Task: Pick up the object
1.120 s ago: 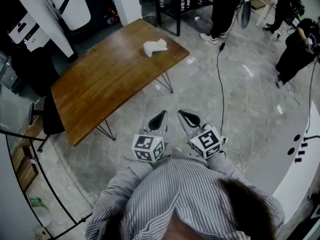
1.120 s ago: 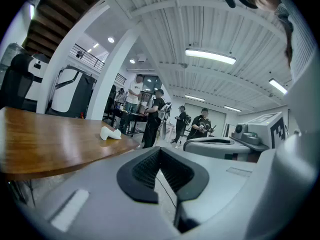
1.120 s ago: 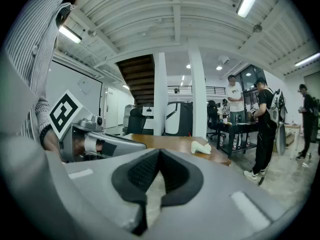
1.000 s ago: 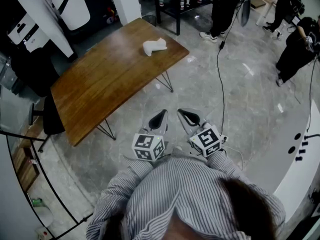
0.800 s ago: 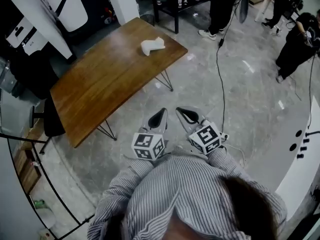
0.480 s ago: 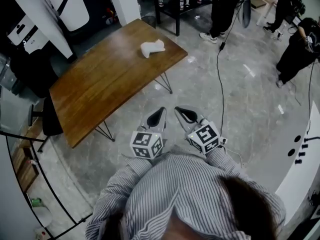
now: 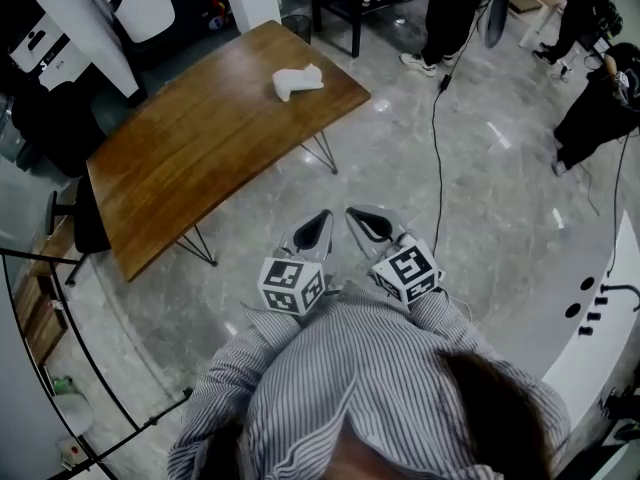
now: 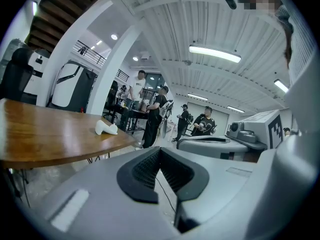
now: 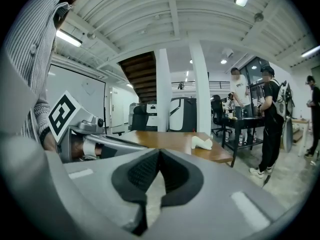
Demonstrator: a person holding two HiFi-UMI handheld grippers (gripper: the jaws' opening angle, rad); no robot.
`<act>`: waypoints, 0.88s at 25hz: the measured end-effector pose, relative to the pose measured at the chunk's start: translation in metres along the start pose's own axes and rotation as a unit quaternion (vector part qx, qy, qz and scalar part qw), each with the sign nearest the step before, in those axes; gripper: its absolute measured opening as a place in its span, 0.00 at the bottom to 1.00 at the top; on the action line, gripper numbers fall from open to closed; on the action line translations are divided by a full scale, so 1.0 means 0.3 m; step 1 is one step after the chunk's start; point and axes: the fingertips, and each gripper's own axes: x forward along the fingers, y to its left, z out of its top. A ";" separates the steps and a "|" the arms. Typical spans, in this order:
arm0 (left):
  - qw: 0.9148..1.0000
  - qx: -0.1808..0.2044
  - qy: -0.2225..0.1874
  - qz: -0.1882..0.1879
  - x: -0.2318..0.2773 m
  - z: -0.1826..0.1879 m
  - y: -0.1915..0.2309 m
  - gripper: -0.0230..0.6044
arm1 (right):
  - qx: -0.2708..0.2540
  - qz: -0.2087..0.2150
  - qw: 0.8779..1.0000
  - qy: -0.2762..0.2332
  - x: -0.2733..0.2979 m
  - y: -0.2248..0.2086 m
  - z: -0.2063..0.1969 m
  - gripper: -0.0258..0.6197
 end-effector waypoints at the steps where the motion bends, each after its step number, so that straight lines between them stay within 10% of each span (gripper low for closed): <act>1: 1.000 -0.003 0.002 0.002 0.004 -0.006 0.001 0.03 | 0.003 0.001 1.000 -0.002 0.003 -0.007 -0.003 0.04; 12: 1.000 -0.008 0.012 0.000 0.147 0.001 0.123 0.03 | 0.051 0.011 0.998 -0.045 0.132 -0.152 0.023 0.04; 22: 1.000 -0.014 -0.010 0.019 0.465 0.283 0.615 0.03 | 0.072 -0.045 0.996 -0.026 0.630 -0.507 0.136 0.05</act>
